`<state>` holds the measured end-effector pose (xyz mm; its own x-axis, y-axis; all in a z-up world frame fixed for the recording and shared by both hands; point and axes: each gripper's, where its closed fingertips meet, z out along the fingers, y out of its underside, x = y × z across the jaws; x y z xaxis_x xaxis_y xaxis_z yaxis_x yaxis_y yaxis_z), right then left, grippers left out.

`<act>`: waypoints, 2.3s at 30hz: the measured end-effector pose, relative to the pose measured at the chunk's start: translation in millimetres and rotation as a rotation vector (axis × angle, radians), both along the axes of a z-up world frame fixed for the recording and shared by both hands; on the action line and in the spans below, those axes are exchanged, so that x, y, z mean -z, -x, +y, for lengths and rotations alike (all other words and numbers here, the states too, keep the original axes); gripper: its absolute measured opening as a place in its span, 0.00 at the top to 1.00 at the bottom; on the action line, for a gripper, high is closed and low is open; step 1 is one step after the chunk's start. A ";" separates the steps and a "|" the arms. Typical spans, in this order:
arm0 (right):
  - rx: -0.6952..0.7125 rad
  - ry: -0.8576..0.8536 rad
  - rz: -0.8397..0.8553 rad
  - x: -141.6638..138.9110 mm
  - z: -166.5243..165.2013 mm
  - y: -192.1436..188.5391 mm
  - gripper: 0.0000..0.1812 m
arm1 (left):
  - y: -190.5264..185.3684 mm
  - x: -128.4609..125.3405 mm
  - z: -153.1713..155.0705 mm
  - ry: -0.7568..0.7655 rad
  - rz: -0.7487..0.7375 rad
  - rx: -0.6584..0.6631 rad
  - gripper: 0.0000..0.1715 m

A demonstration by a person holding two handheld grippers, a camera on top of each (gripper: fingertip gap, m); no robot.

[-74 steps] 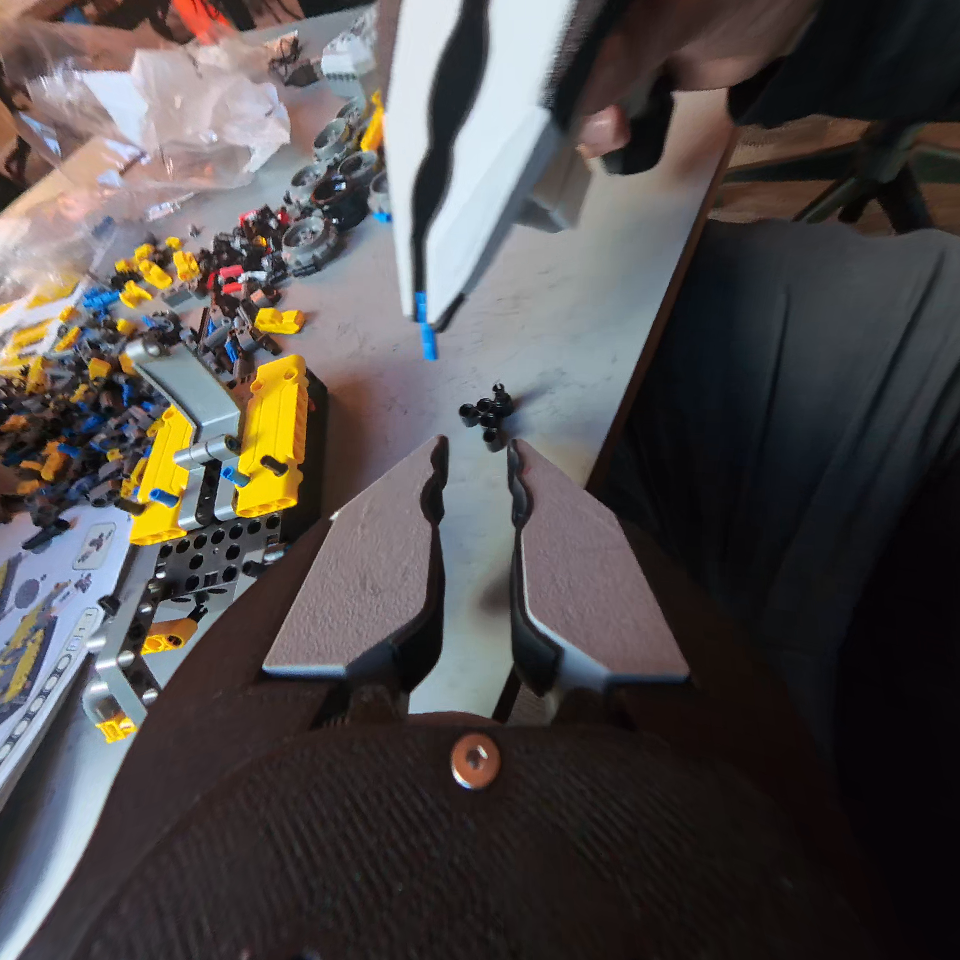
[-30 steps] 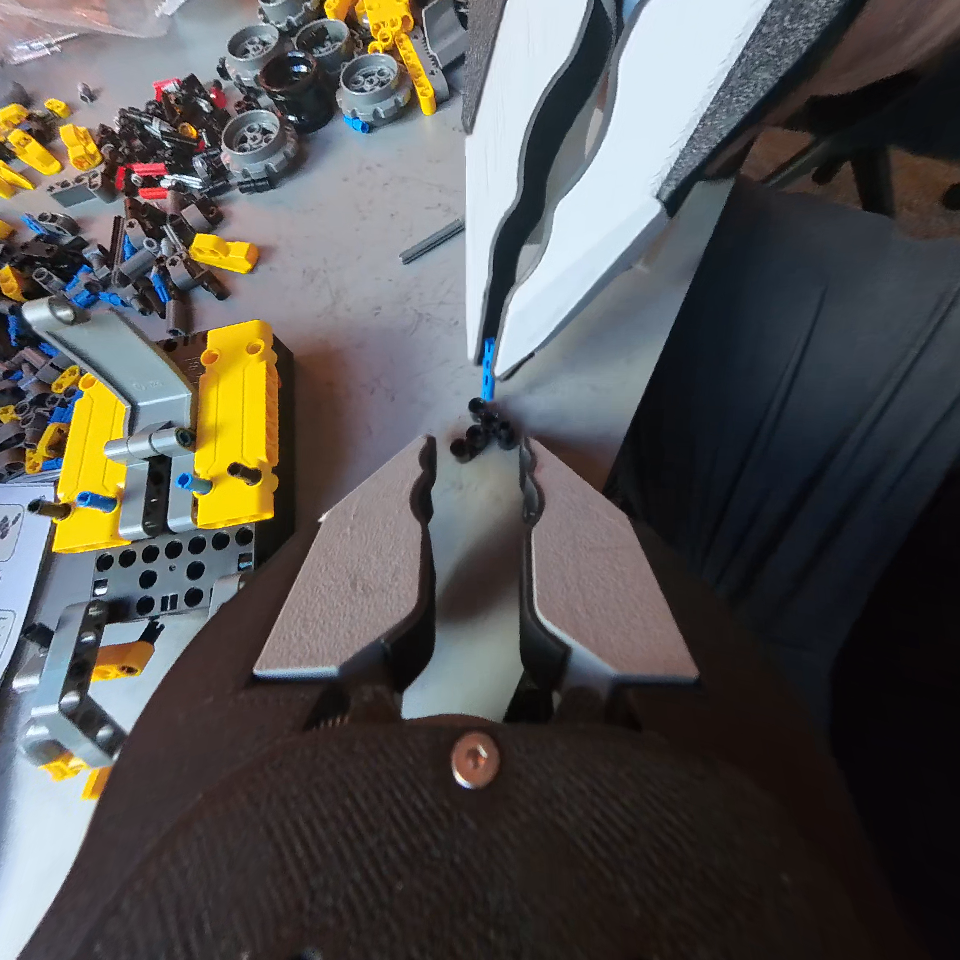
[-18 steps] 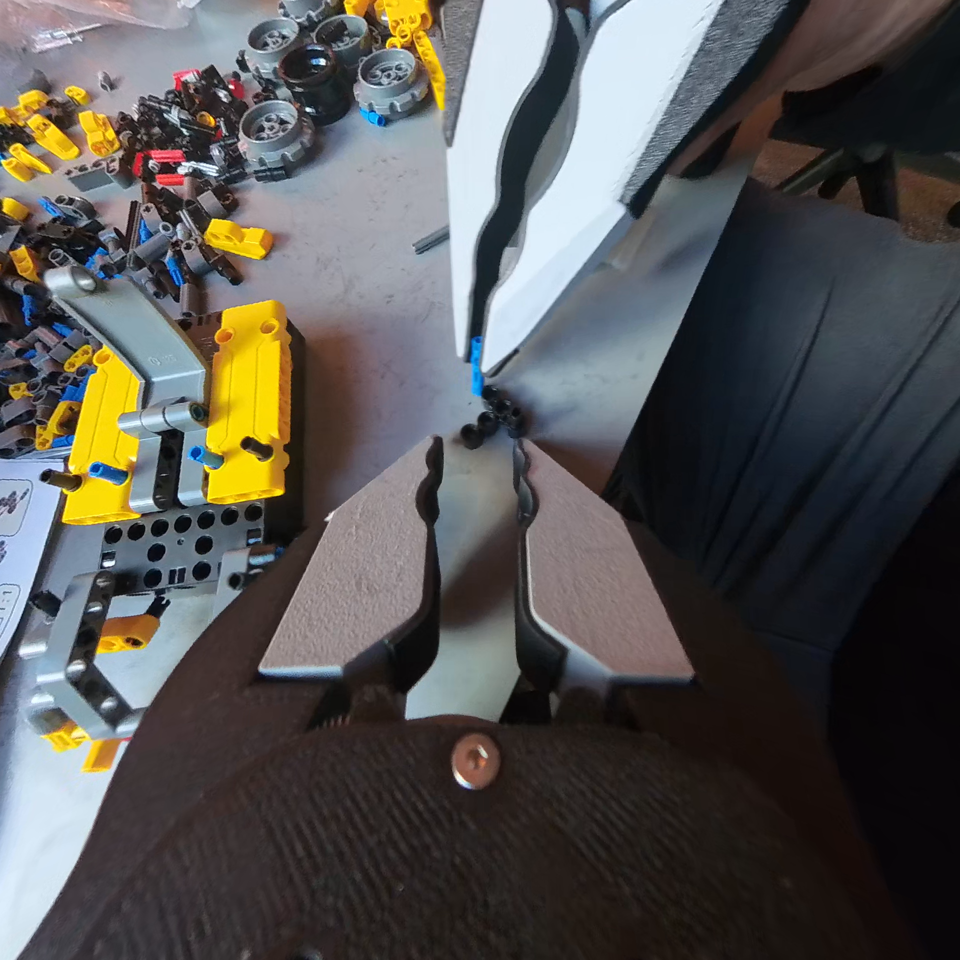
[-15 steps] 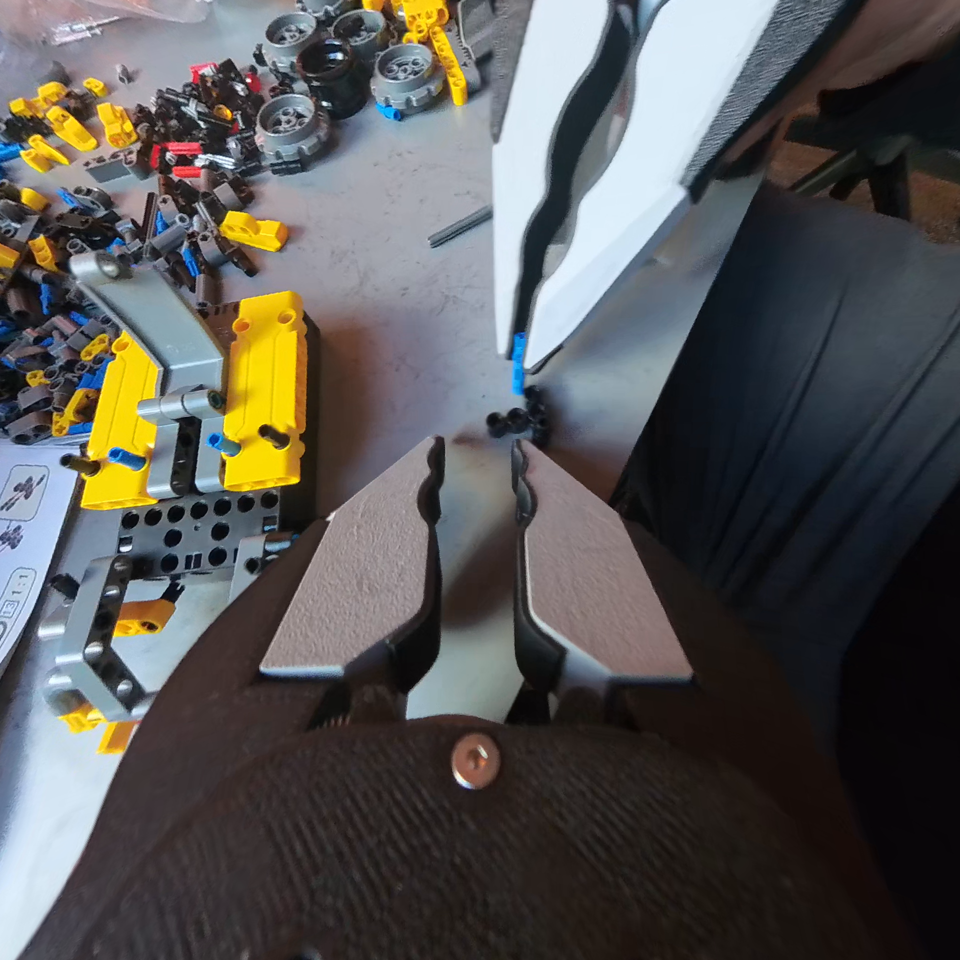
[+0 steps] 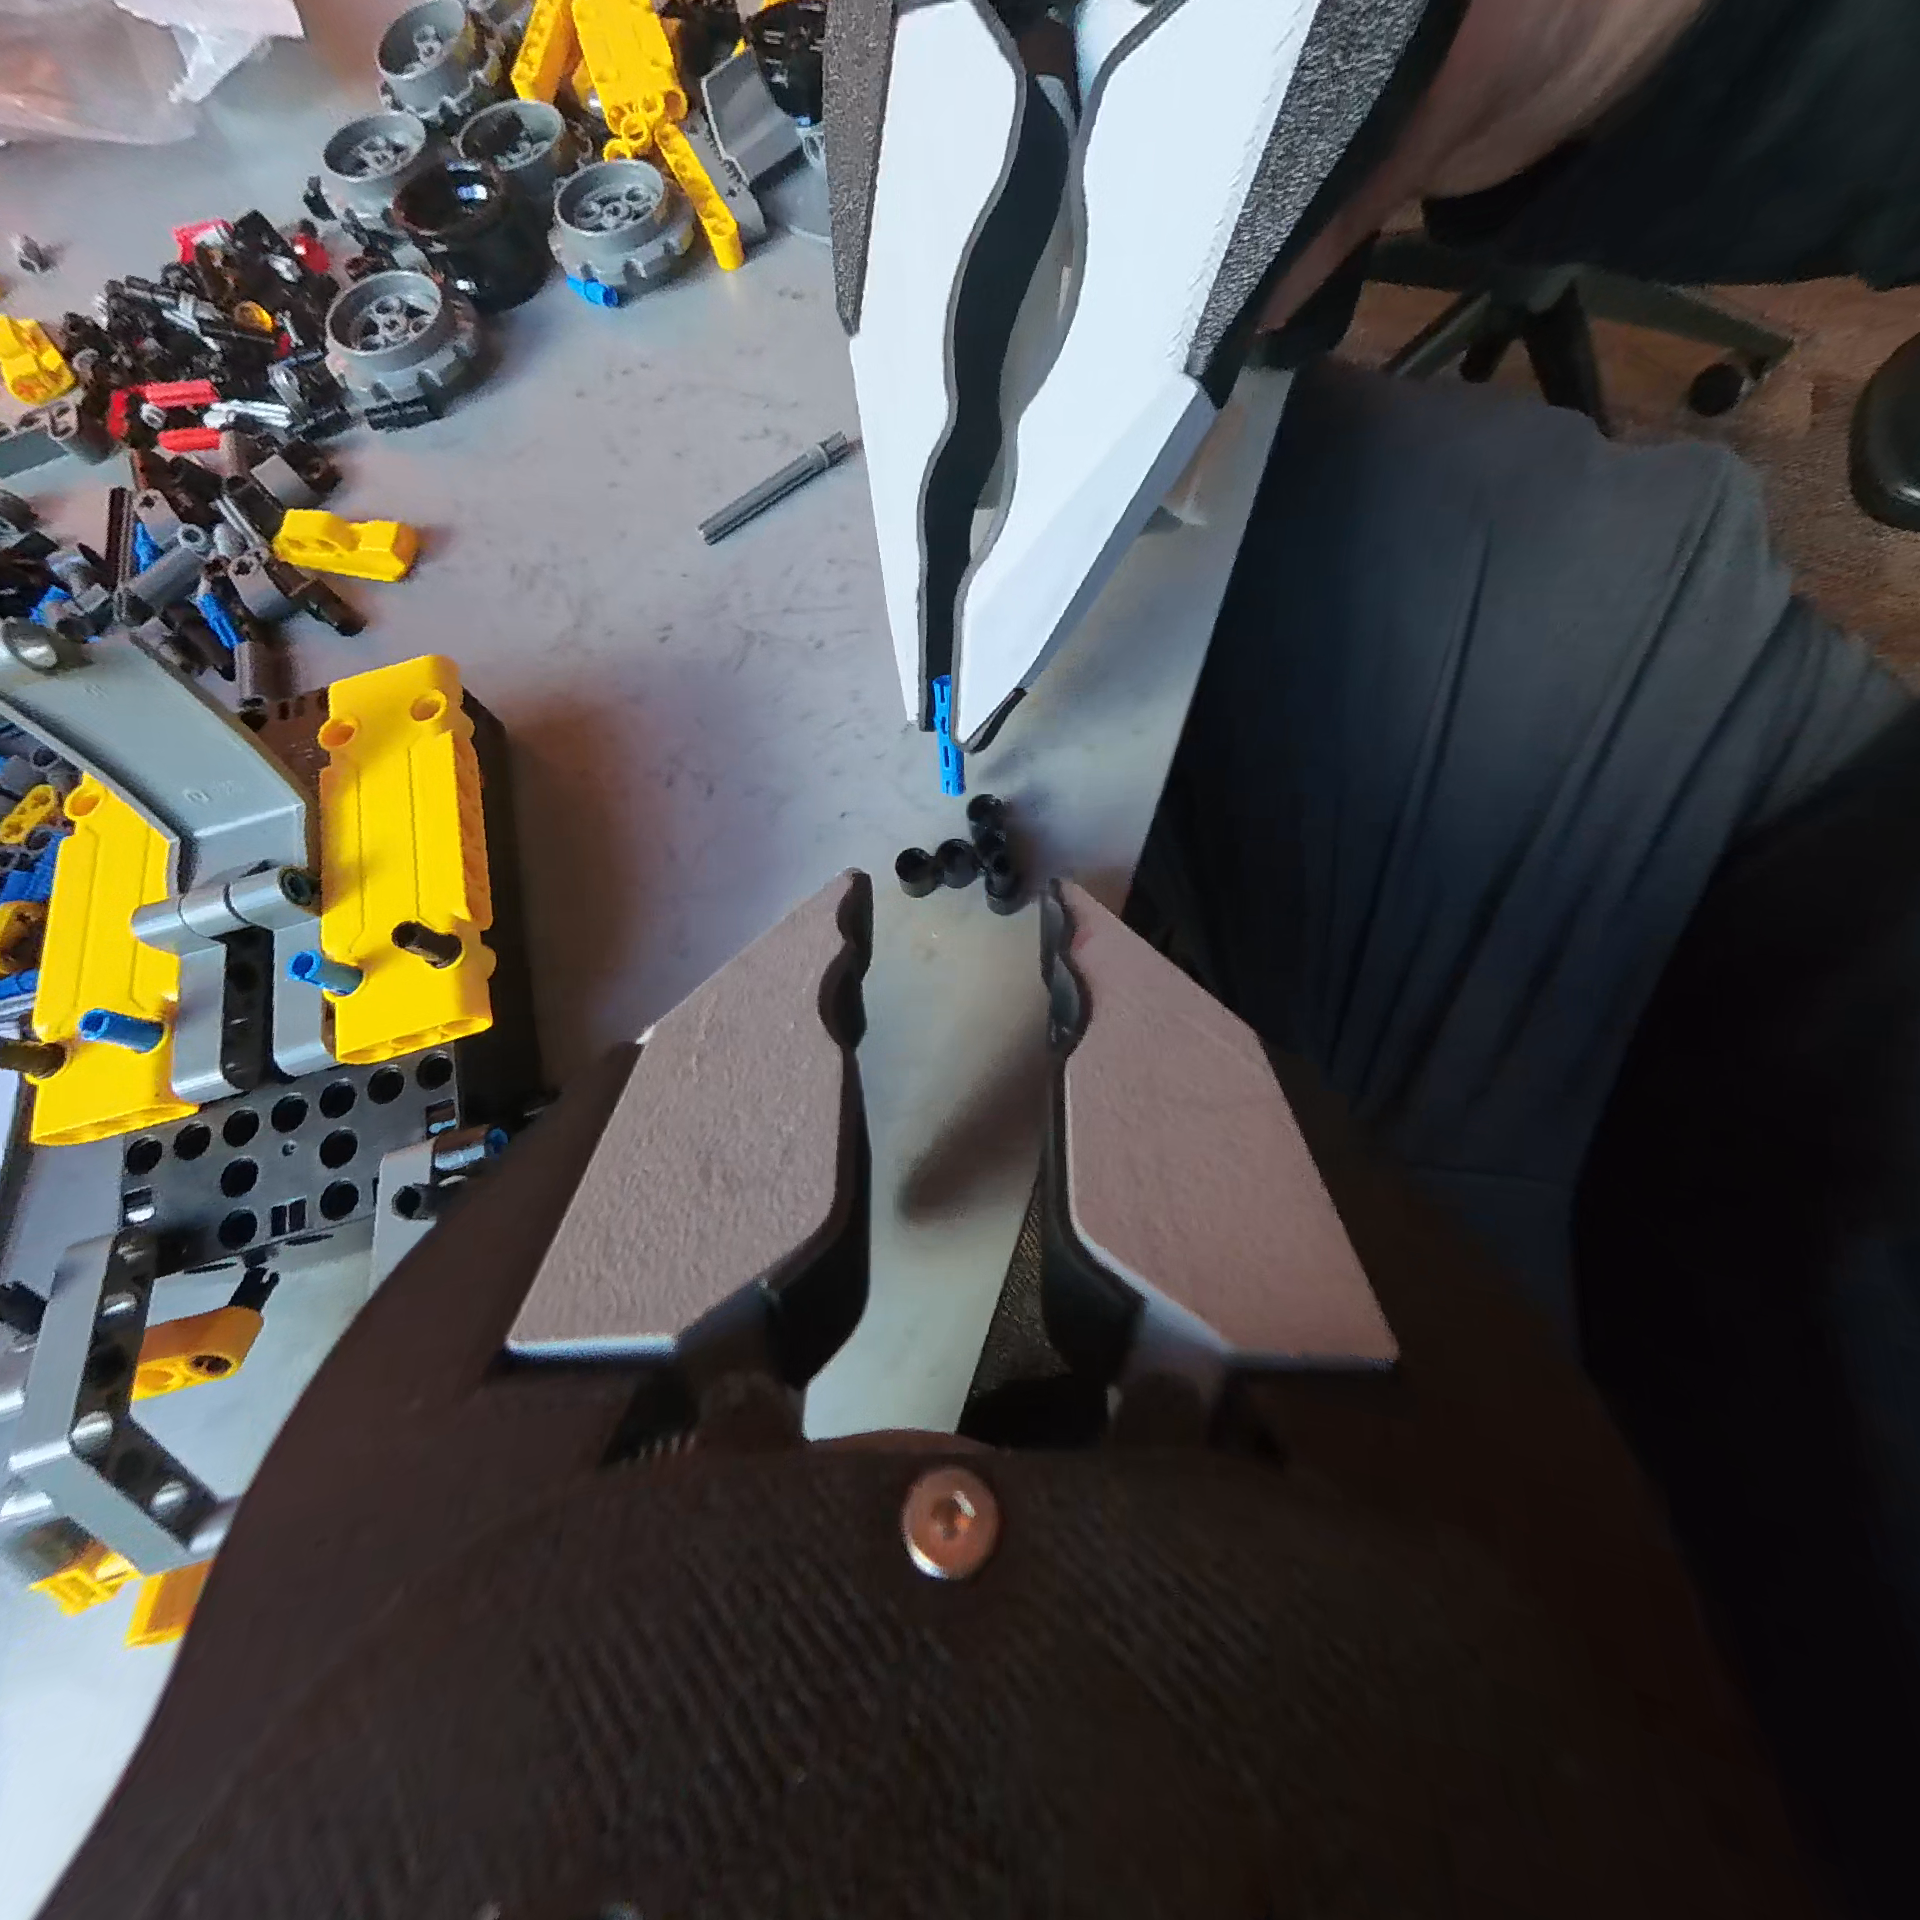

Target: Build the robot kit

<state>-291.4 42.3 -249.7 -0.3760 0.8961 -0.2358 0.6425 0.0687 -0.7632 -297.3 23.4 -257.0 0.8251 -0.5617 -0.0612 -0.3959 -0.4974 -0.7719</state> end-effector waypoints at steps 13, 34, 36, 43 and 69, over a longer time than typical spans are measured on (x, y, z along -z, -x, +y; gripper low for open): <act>-0.009 0.012 -0.009 0.5 -3.5 -3.2 0.97 | -5.5 4.7 -1.4 -0.016 0.024 0.041 0.87; -0.036 0.012 0.001 -7.9 -12.0 -4.8 0.97 | -9.9 5.8 -3.3 -0.017 0.045 0.045 0.90; -0.043 -0.005 -0.004 -5.6 -13.3 -4.4 0.97 | -11.3 5.4 -1.5 -0.028 0.050 0.043 0.90; -0.064 -0.048 -0.011 -5.1 -14.4 -4.5 0.97 | -12.9 6.3 3.9 -0.036 0.072 0.048 0.97; -0.224 -0.412 -0.059 -0.9 -22.3 -2.7 0.97 | -13.3 6.6 3.9 -0.015 0.030 0.053 0.97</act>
<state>-288.7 20.1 -248.8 -0.5671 0.8181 0.0954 0.6189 0.4997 -0.6061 -284.0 27.3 -263.5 0.7917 -0.6036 -0.0943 -0.4447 -0.4635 -0.7664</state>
